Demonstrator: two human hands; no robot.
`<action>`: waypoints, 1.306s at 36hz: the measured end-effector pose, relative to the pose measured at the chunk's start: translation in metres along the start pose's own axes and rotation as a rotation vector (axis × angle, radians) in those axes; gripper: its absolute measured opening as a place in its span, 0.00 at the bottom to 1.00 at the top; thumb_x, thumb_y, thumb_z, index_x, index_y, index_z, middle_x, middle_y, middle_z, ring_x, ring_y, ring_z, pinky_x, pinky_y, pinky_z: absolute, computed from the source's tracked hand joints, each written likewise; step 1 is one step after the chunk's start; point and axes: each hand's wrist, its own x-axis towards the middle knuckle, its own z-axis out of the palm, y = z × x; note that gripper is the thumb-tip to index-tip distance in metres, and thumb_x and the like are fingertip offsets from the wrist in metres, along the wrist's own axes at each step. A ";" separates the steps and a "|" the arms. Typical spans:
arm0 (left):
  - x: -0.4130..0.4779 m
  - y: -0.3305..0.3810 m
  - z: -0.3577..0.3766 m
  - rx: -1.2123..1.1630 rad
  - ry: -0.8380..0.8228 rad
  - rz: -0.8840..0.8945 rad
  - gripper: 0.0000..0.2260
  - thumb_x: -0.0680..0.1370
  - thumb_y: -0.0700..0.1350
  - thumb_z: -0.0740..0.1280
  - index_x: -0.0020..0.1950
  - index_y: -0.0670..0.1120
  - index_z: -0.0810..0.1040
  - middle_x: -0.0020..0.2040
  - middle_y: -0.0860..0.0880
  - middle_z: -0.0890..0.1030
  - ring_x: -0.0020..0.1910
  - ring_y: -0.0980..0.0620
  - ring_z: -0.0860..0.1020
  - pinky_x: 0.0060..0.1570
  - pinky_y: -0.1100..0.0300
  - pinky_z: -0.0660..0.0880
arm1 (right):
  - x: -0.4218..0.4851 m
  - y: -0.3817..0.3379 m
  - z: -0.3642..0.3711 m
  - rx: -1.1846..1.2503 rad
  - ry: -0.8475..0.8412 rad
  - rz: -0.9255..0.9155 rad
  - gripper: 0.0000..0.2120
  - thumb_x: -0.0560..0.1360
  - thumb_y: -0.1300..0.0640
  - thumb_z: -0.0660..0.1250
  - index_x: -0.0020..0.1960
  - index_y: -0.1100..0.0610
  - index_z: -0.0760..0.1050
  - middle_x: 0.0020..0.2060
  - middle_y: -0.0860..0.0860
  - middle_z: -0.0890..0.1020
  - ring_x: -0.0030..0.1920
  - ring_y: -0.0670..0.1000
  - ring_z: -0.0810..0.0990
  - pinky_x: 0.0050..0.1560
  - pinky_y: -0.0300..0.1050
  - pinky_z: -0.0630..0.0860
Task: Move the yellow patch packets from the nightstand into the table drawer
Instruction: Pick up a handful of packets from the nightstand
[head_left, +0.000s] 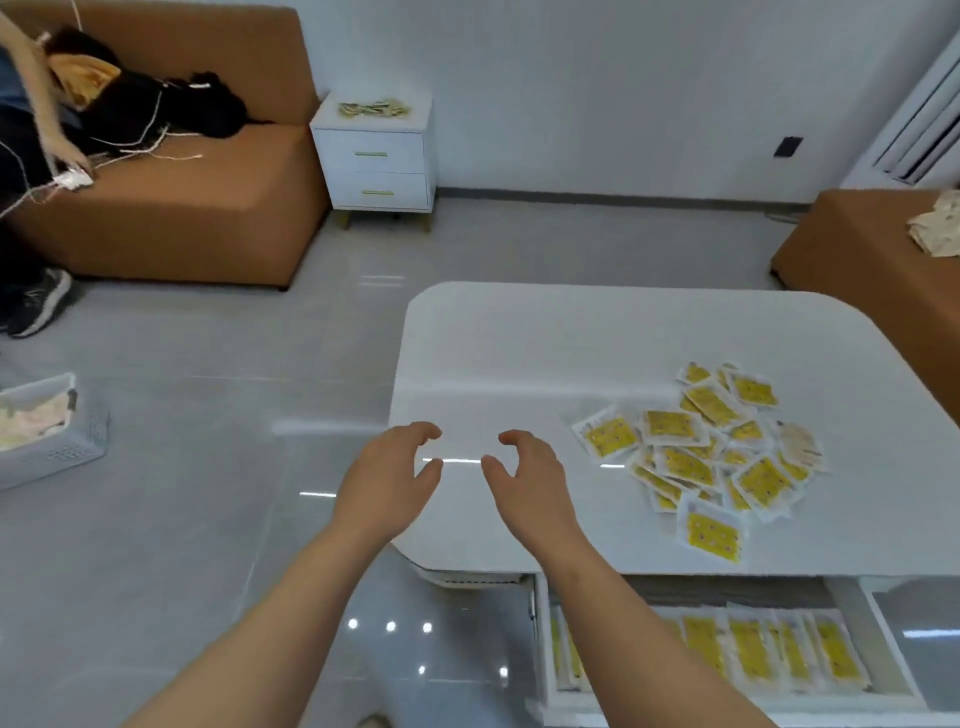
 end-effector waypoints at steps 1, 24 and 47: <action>0.005 -0.013 -0.012 0.016 -0.010 0.006 0.17 0.79 0.46 0.61 0.68 0.50 0.69 0.66 0.52 0.73 0.65 0.53 0.70 0.57 0.64 0.65 | 0.003 -0.014 0.015 -0.003 -0.002 0.007 0.18 0.79 0.52 0.58 0.68 0.52 0.65 0.69 0.49 0.66 0.68 0.50 0.64 0.66 0.44 0.64; 0.355 -0.173 -0.203 0.278 -0.130 0.079 0.18 0.79 0.46 0.60 0.69 0.50 0.67 0.67 0.51 0.72 0.66 0.50 0.69 0.63 0.57 0.66 | 0.333 -0.237 0.155 -0.326 -0.022 -0.016 0.22 0.79 0.51 0.56 0.72 0.53 0.60 0.71 0.51 0.65 0.69 0.54 0.63 0.67 0.47 0.62; 0.846 -0.257 -0.368 0.271 -0.179 0.084 0.20 0.79 0.46 0.58 0.71 0.50 0.65 0.70 0.50 0.69 0.68 0.50 0.68 0.63 0.56 0.67 | 0.789 -0.469 0.220 -0.438 -0.059 0.018 0.22 0.79 0.52 0.55 0.72 0.53 0.60 0.71 0.51 0.64 0.70 0.54 0.62 0.68 0.47 0.60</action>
